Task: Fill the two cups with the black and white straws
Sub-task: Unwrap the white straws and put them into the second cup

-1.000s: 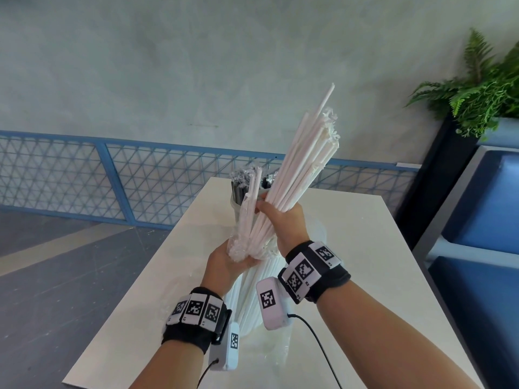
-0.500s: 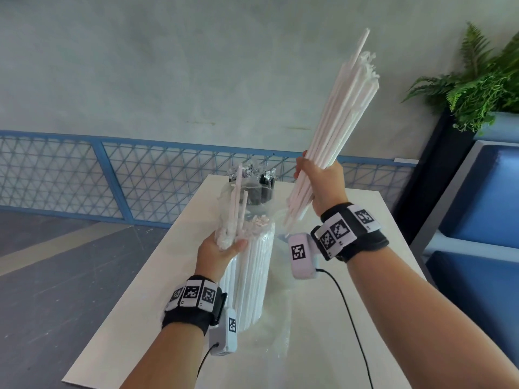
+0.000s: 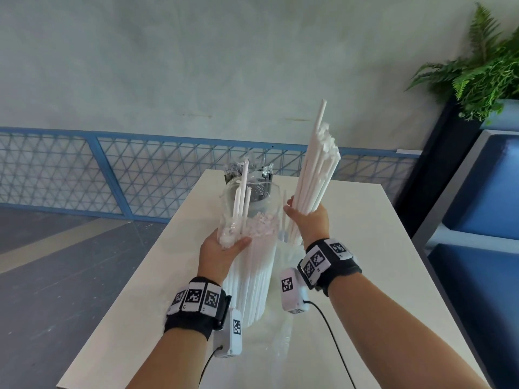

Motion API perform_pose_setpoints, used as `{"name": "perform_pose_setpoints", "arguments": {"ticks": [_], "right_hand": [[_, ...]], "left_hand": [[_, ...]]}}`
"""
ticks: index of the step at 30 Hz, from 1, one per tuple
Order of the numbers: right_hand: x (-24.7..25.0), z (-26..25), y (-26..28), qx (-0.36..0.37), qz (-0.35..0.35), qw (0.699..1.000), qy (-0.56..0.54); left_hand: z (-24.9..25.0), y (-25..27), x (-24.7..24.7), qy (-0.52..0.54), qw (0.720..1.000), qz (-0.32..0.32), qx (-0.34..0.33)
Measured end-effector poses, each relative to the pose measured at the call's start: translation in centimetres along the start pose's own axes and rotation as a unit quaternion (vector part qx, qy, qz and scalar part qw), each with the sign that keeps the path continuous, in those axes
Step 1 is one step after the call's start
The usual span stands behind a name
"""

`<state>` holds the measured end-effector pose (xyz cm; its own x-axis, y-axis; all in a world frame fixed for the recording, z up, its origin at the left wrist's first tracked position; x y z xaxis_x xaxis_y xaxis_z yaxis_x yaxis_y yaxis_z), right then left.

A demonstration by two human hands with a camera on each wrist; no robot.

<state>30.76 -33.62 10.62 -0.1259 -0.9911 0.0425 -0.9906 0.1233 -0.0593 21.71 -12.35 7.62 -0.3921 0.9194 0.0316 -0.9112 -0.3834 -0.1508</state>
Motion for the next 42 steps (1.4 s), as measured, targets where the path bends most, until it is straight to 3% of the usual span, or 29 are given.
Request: {"name": "perform_pose_setpoints", "arguments": {"ticks": [4,13,15,17,18,20,22,27,31,36,42], "right_hand": [[0.3,1.7,0.0,-0.024,0.003,1.0,-0.001],[0.6,1.9,0.0,0.027,-0.014,0.993,0.111],[1.4,0.1,0.9,0.096,0.04,0.983,0.148],[2.1,-3.5,3.4,0.24,0.119,0.946,0.181],[1.7,-5.1,4.9,0.301,0.12,0.929,0.178],[-0.5,-6.6,7.2,0.349,0.032,0.922,0.168],[-2.7,-5.6,8.1,0.316,-0.057,0.925,0.202],[-3.8,-2.5,8.4,0.168,-0.117,0.962,0.183],[-4.9,-1.0,8.9,0.092,-0.195,0.966,0.144],[-6.0,2.2,9.1,0.081,-0.235,0.939,0.237],[-6.5,3.8,10.1,0.068,-0.244,0.945,0.207]], "left_hand": [[-0.4,-0.1,0.4,-0.013,1.0,0.01,0.005],[0.0,0.1,0.2,-0.036,0.999,0.006,-0.002],[-0.1,0.2,0.3,-0.031,1.0,0.001,0.002],[0.0,0.5,0.3,-0.026,1.0,-0.003,0.003],[0.0,0.6,0.4,-0.023,1.0,-0.004,0.003],[-0.3,0.7,0.7,-0.014,1.0,-0.003,0.005],[-0.2,1.0,0.8,-0.005,1.0,-0.001,0.004],[-0.3,1.9,1.0,0.016,1.0,-0.016,0.01],[-0.5,2.7,0.9,-0.004,0.995,-0.092,0.028],[-2.0,3.0,1.0,-0.02,0.99,-0.129,0.043],[-3.6,3.5,1.0,-0.028,0.988,-0.137,0.067]]}}
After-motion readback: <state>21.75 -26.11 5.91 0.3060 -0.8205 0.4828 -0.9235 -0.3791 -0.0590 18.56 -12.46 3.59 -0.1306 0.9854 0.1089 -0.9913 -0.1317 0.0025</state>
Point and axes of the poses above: each hand's wrist, its own y-axis away from the middle knuckle, its own x-axis out of the back of the hand, z = x × y, the point moved 9 cm from there along -y, towards the middle knuckle, and after that the axes turned 1 degree about -z, right-handed, at the moved point
